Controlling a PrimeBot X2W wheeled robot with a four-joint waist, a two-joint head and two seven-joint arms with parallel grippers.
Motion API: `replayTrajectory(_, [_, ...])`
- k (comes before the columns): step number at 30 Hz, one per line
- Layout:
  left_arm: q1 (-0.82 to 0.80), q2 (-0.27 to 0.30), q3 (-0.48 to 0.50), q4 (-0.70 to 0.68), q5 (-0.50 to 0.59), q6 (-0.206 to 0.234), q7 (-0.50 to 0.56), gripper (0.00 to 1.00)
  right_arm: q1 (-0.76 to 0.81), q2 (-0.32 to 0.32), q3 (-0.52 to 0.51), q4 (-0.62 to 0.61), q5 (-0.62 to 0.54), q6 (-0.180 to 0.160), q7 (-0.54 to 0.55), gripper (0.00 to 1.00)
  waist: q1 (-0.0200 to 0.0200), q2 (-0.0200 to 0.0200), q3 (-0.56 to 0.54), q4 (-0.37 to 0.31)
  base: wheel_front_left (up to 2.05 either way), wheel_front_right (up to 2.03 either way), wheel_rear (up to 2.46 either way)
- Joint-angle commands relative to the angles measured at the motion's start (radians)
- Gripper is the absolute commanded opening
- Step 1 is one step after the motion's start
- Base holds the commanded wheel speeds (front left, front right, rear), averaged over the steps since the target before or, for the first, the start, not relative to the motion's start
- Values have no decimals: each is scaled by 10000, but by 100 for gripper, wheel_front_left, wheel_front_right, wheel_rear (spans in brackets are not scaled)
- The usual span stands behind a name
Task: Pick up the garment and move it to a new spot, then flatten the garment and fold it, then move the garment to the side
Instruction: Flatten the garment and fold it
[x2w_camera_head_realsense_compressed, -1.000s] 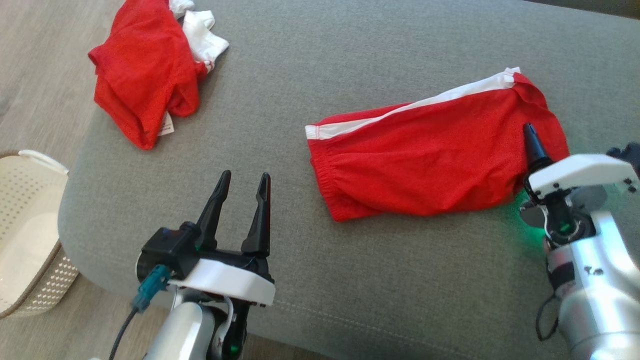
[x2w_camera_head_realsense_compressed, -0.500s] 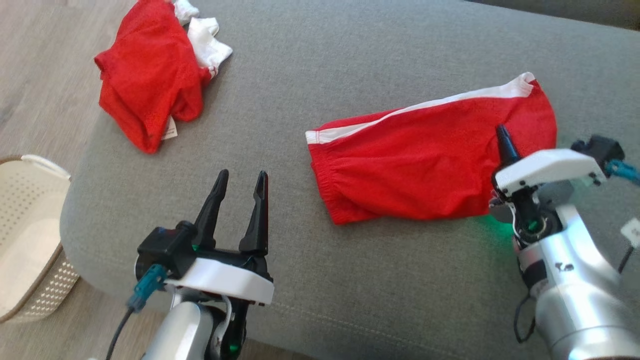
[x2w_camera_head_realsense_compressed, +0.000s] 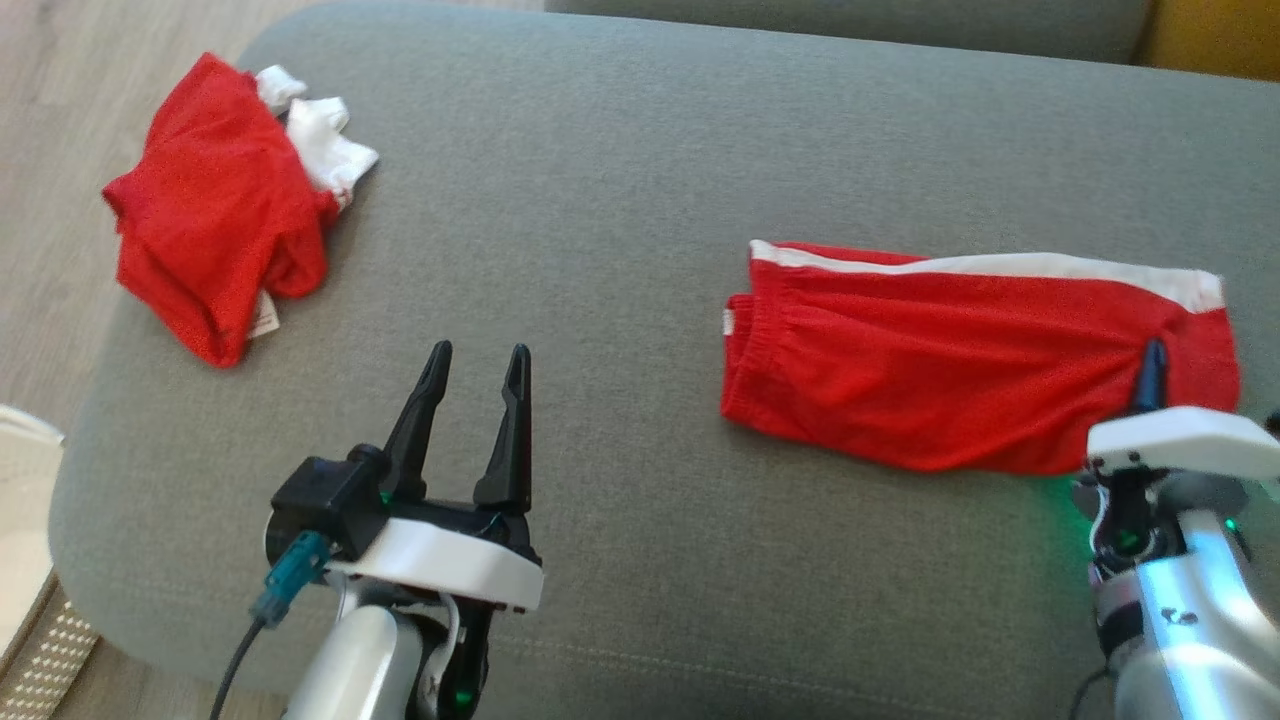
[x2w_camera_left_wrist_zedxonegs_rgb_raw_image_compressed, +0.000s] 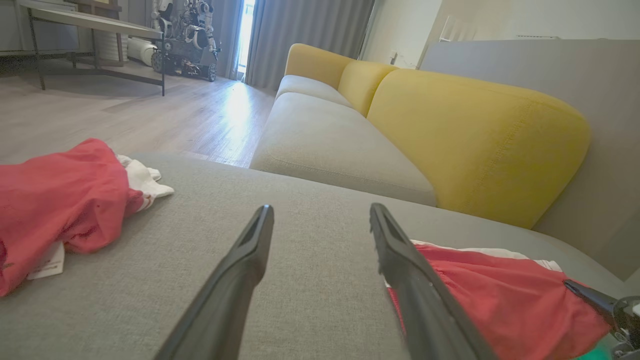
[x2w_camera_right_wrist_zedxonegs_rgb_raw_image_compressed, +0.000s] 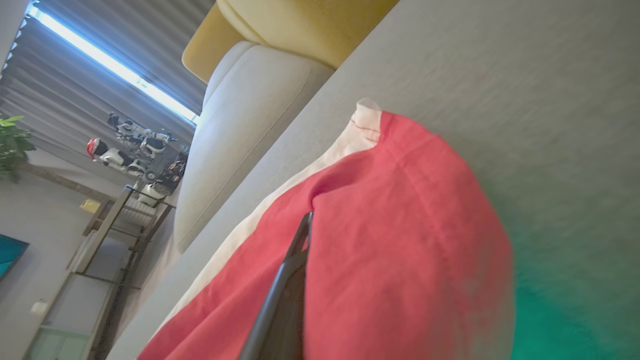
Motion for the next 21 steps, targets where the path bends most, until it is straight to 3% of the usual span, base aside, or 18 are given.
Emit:
replayTrajectory(1, [-144, 7, 412, -354, 62, -3, -53, 100, -121, -39, 151, -264, -222, 75, -164, 0, 0, 0, -42, -129, 0, 0, 0])
replayTrajectory(8, [-68, 7, 362, -328, -6, -24, -53, 100, -32, 158, -977, 108, -1640, 75, -349, 0, 0, 0, -110, -355, 0, 0, 0])
replayTrajectory(13, [-111, 7, 340, -278, -40, -45, -53, 100, -404, 270, -732, -272, -2842, 75, -475, 0, 0, 0, -139, -366, 0, 0, 0])
replayTrajectory(17, [-150, 7, 312, -275, -69, -60, -53, 100, -483, 309, 447, -1114, -3097, 75, -521, 0, 0, 0, -202, -231, 0, 0, 0])
replayTrajectory(21, [-135, 7, 291, -269, -131, -24, -53, 100, -58, 314, 2844, -2398, -2716, 75, -578, 0, 0, 0, -266, -17, 0, 0, 0])
